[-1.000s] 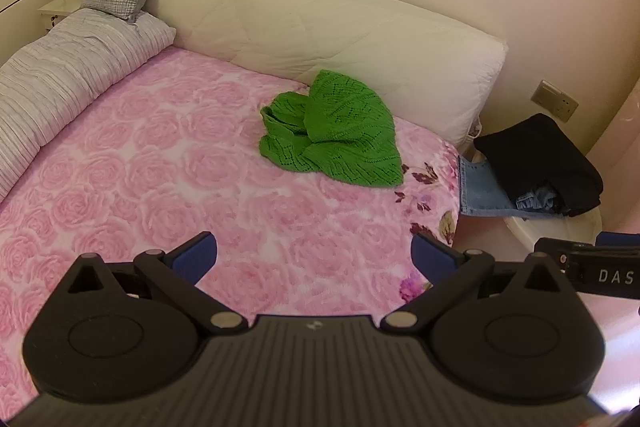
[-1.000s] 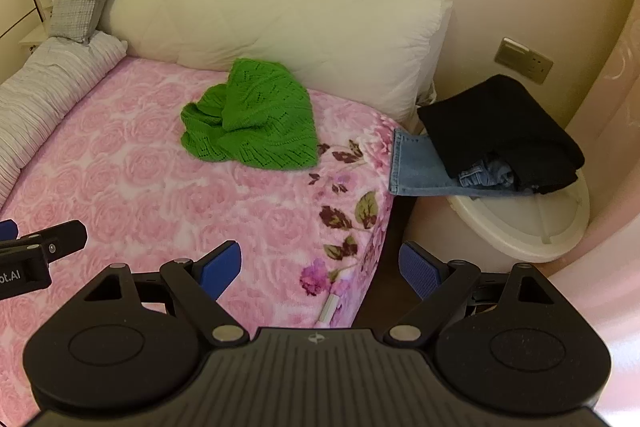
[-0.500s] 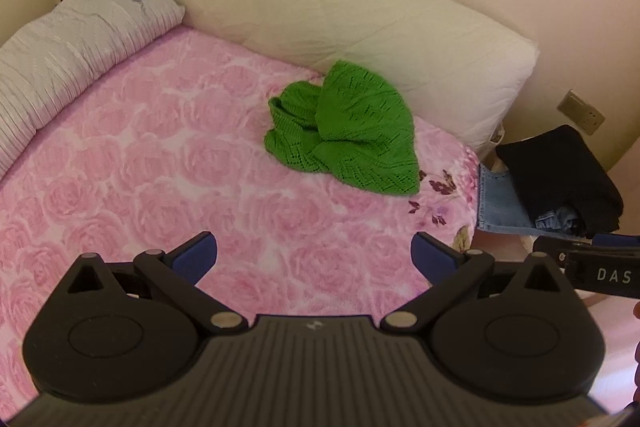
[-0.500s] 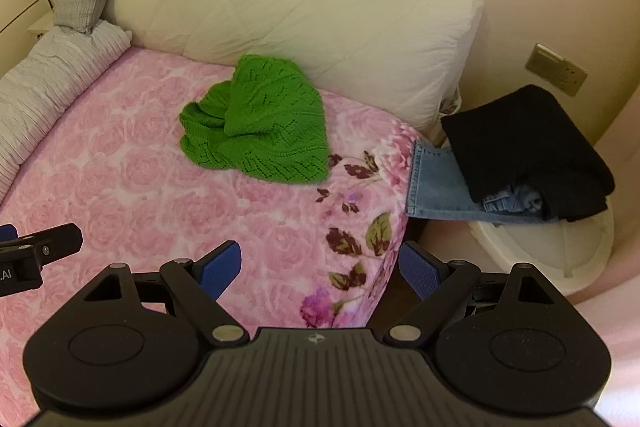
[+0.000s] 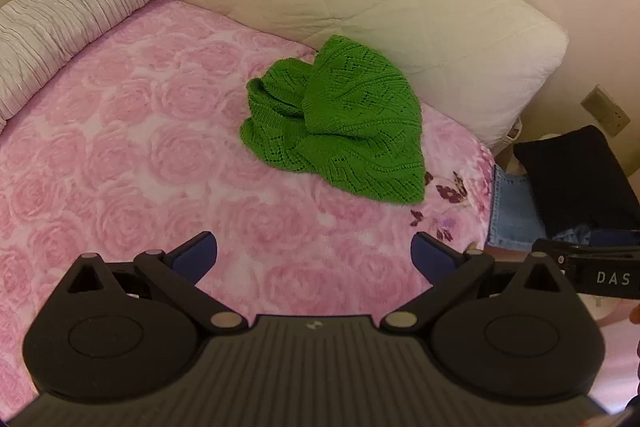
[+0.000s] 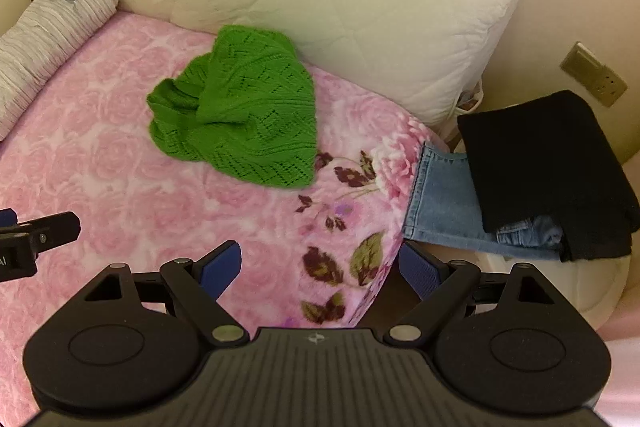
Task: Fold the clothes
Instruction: 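Move both tools toward the crumpled green knit vest on the bed, then grasp the green vest with both grippers, lift and drop it flatter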
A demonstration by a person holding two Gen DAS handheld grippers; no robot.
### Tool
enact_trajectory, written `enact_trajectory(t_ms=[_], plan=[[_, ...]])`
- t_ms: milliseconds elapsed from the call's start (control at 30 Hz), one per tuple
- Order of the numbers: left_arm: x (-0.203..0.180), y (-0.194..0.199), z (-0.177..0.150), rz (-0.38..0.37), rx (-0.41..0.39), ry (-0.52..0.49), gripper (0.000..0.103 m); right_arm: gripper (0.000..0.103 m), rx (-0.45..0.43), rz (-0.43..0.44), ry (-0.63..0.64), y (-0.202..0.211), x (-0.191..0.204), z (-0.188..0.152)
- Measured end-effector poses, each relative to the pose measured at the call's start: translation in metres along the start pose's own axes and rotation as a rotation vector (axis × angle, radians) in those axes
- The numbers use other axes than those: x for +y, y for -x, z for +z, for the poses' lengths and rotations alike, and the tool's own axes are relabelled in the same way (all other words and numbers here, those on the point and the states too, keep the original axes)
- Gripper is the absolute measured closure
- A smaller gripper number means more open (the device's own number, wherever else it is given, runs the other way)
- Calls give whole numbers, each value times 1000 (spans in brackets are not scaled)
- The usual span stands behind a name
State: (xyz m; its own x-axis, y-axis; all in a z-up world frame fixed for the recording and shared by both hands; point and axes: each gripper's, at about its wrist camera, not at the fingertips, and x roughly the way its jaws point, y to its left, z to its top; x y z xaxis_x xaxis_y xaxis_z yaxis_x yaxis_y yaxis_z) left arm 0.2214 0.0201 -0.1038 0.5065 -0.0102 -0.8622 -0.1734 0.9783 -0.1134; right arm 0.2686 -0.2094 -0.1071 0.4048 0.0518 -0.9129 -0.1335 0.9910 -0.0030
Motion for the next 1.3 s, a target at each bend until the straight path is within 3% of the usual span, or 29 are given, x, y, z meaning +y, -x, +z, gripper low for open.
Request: enact_trajectory(t_ms=[167,367,667,833,967,1133,1300], plan=[[-2,-35,19,46,31,15,1,14,15,-7,11,-35,-9,25],[4,-73,44,65,62,57,1,14,-29,3,33,-71,-9,55],[17,-126,71,26,124,106,1,14,-22,72,120,-121,6,92],[31,-160,79,23,160,146,11,16,-10,118,161,-154,15,108],[47,-188,80,28,193,201,24,27,15,130,175,-187,22,117],[59,-219,82,38,212,254,24,26,24,146,155,-220,28,126],[68,-253,88,34,172,293,24,26,39,155,142,-245,32,131]])
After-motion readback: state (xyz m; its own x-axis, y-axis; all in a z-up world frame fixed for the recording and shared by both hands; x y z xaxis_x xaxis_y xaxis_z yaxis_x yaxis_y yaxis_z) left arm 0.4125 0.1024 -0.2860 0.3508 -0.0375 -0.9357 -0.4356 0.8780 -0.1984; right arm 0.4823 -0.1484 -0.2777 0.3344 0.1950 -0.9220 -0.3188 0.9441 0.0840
